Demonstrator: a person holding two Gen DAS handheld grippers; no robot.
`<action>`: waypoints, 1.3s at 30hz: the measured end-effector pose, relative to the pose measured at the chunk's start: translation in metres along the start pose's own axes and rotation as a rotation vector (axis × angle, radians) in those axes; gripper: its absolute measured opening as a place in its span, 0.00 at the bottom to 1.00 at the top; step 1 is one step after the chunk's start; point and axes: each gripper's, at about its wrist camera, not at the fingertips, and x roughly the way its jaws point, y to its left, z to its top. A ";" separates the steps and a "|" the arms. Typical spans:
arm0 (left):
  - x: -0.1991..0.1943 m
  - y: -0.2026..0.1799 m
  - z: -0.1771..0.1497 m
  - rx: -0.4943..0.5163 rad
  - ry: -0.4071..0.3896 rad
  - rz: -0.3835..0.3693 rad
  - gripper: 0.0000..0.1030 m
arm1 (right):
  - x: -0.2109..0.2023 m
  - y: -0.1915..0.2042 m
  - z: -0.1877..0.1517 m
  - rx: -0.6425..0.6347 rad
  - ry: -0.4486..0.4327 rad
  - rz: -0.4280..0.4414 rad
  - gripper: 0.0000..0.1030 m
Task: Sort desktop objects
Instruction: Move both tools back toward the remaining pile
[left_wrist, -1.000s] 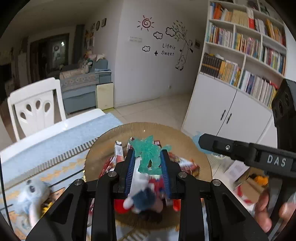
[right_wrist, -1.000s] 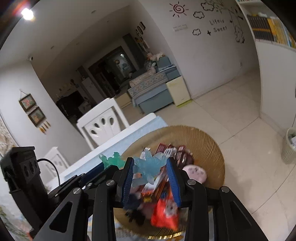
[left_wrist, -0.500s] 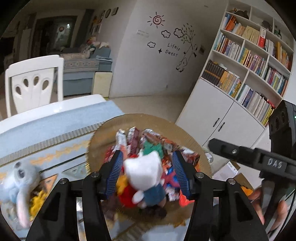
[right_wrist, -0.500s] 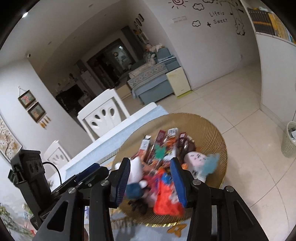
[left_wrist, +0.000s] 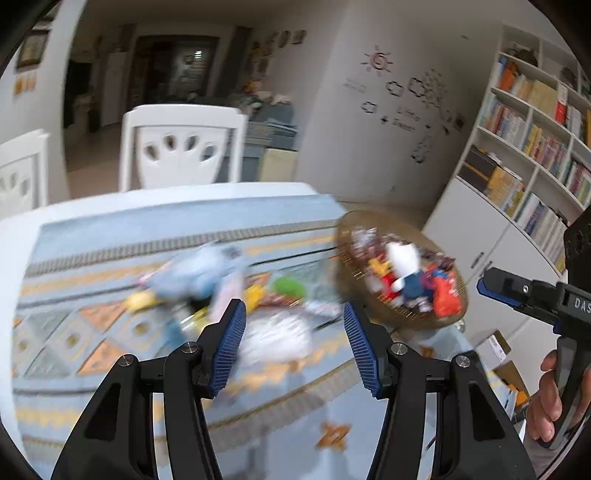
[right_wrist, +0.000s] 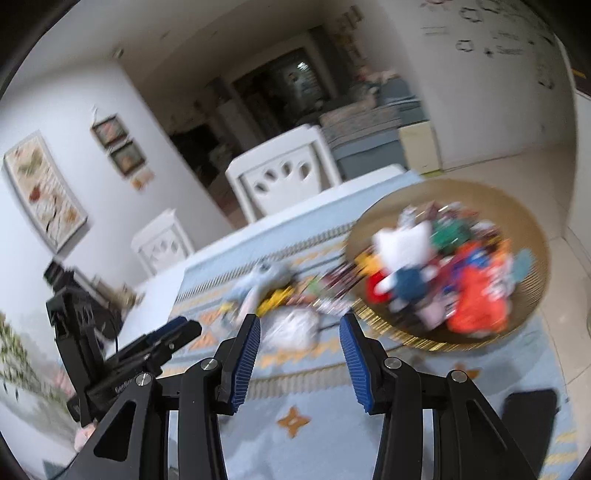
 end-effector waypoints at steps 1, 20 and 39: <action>-0.005 0.008 -0.006 -0.013 0.005 0.018 0.51 | 0.010 0.012 -0.010 -0.023 0.022 0.004 0.42; 0.004 0.063 -0.105 -0.048 0.096 0.257 0.51 | 0.116 0.010 -0.093 -0.098 0.112 -0.269 0.42; 0.026 0.062 -0.113 -0.019 0.233 0.382 1.00 | 0.133 0.019 -0.105 -0.239 0.198 -0.372 0.78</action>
